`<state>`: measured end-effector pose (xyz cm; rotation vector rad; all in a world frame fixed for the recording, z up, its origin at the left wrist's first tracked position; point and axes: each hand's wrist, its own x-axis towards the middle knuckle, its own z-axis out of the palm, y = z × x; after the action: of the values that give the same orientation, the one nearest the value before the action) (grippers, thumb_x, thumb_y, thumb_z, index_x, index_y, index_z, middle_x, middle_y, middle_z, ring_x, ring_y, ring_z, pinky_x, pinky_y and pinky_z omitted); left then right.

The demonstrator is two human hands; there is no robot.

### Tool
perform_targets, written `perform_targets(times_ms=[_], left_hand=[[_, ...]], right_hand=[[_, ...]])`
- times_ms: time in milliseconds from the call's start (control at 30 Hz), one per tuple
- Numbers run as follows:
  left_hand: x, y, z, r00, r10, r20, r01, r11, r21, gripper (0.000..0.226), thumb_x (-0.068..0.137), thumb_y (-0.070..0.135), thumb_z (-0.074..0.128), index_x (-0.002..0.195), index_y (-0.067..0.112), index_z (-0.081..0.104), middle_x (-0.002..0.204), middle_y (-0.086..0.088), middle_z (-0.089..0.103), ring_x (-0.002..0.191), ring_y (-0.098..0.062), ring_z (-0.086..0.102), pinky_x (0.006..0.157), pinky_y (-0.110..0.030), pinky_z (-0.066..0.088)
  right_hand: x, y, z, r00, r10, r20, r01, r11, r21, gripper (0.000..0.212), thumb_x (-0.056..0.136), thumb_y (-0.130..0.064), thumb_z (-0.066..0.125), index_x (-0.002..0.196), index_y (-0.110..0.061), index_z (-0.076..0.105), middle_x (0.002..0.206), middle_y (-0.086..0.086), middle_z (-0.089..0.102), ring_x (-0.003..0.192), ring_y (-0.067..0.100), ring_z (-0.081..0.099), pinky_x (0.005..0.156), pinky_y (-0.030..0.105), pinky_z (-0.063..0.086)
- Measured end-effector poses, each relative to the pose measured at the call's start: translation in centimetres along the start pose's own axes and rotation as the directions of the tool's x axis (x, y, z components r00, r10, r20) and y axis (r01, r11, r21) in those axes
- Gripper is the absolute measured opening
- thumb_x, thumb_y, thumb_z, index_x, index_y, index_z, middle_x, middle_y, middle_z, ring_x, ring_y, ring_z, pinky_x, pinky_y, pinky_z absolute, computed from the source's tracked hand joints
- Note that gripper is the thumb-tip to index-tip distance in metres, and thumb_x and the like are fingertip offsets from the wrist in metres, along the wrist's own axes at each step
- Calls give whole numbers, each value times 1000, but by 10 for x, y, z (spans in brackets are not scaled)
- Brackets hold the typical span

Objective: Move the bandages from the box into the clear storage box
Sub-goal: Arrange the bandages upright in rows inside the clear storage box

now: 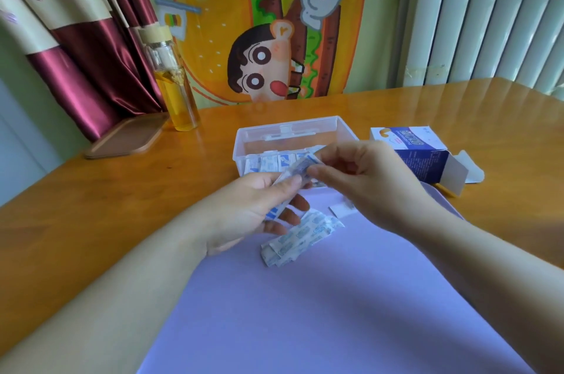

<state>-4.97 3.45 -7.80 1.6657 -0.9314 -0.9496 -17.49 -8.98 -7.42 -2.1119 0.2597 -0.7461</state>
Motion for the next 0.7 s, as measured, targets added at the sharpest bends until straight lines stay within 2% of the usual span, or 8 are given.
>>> perform_targets(times_ms=[133, 200, 267, 400, 500, 567, 633, 700], left_hand=[[12, 30, -3, 953, 248, -174, -186, 932, 311, 21, 99, 29, 41, 94, 30, 62, 94, 6, 69, 85, -10, 68, 79, -30, 56], [23, 46, -6, 882, 411, -230, -230, 803, 550, 23, 99, 30, 43, 95, 25, 64, 95, -4, 70, 88, -22, 65, 77, -37, 52], [38, 59, -9, 842, 471, -262, -219, 743, 632, 28, 99, 31, 44, 94, 15, 66, 93, -15, 68, 86, -32, 62, 67, -35, 47], [74, 79, -16, 912, 368, -183, -163, 732, 662, 29, 100, 30, 39, 87, 14, 59, 86, -11, 61, 79, -21, 54, 66, -32, 42], [96, 83, -25, 951, 282, -124, -157, 789, 594, 28, 100, 21, 38, 92, 22, 65, 92, 3, 67, 82, -12, 61, 84, -35, 50], [107, 81, -29, 970, 234, -73, -140, 772, 620, 27, 99, 16, 40, 95, 24, 66, 93, 7, 68, 81, -6, 62, 78, -25, 50], [124, 78, -30, 988, 154, -1, -108, 700, 706, 26, 98, 14, 43, 96, 24, 67, 95, 8, 69, 82, -3, 63, 68, -13, 46], [138, 74, -27, 995, 67, 72, -98, 621, 778, 25, 96, 15, 47, 92, 25, 69, 96, 7, 70, 83, -4, 64, 74, -15, 49]], right_hand=[[32, -9, -21, 987, -44, -158, 31, 996, -82, 8, 86, -17, 66, 79, -21, 68, 72, 3, 69, 61, 10, 52, 57, 28, 44], [55, -10, -31, 974, -67, -218, 41, 992, -122, 8, 87, -18, 65, 80, -22, 67, 71, -1, 67, 57, 5, 50, 54, 21, 42], [78, -9, -39, 969, -82, -233, 36, 980, -195, 6, 88, -18, 63, 83, -20, 67, 71, -6, 64, 54, -1, 49, 50, 8, 36], [118, 7, -51, 980, -40, -196, -36, 928, -371, 11, 87, -14, 63, 96, -11, 69, 92, 6, 69, 82, 20, 63, 69, 25, 46], [136, 26, -58, 996, 82, 24, -45, 737, -674, 20, 89, -18, 59, 106, -12, 67, 102, 8, 65, 89, 23, 56, 69, 25, 39], [143, 36, -58, 942, 251, 222, 34, 589, -807, 26, 91, -23, 58, 114, -14, 64, 110, 7, 63, 88, 19, 50, 71, 25, 37], [152, 44, -56, 876, 361, 321, 88, 535, -840, 32, 91, -25, 58, 122, -15, 61, 118, 4, 61, 91, 15, 48, 76, 24, 37], [160, 48, -52, 829, 411, 379, 148, 492, -858, 36, 92, -26, 58, 127, -16, 57, 122, 2, 60, 94, 12, 46, 80, 23, 37]])
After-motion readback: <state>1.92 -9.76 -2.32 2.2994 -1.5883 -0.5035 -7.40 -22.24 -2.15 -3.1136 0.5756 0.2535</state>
